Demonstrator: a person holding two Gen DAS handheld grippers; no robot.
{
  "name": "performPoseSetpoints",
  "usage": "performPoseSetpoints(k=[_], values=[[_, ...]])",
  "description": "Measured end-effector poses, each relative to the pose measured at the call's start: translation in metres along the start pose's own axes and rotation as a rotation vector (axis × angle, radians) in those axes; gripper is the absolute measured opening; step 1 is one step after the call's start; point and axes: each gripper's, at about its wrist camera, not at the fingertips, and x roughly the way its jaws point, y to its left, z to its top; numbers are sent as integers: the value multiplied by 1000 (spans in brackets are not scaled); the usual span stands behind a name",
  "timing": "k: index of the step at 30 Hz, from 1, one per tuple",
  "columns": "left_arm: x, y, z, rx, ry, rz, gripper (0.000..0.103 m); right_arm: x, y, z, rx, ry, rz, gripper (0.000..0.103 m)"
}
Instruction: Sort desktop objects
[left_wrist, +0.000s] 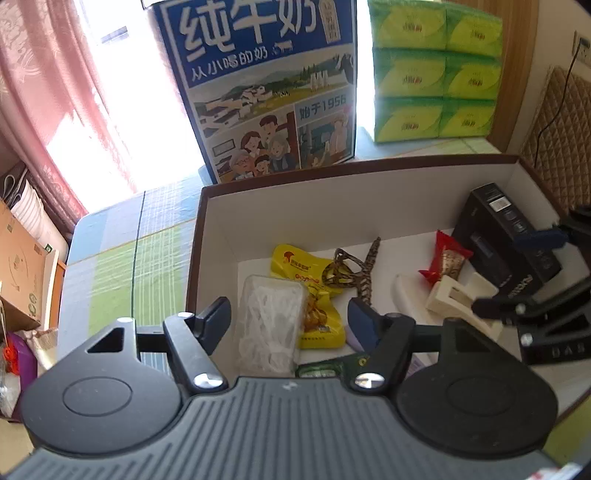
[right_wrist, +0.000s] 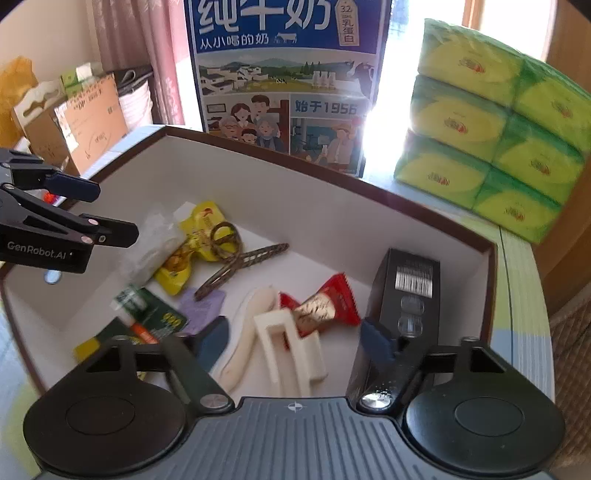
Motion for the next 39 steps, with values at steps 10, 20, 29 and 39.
performPoseSetpoints(k=[10,20,29,39], values=[[-47,-3,-28,-58,-38,-16,92,-43,7,-26,99,-17,31,101],[-97,-14,-61,-100,-51,18,97,-82,20,-54,138,-22,14,101],[-145,-26,-84,-131,-99,43,102,-118,32,-72,149,-57,16,101],[-191,-44,-108,-147,-122,50,102,-161,45,-96,133,-98,1,101]])
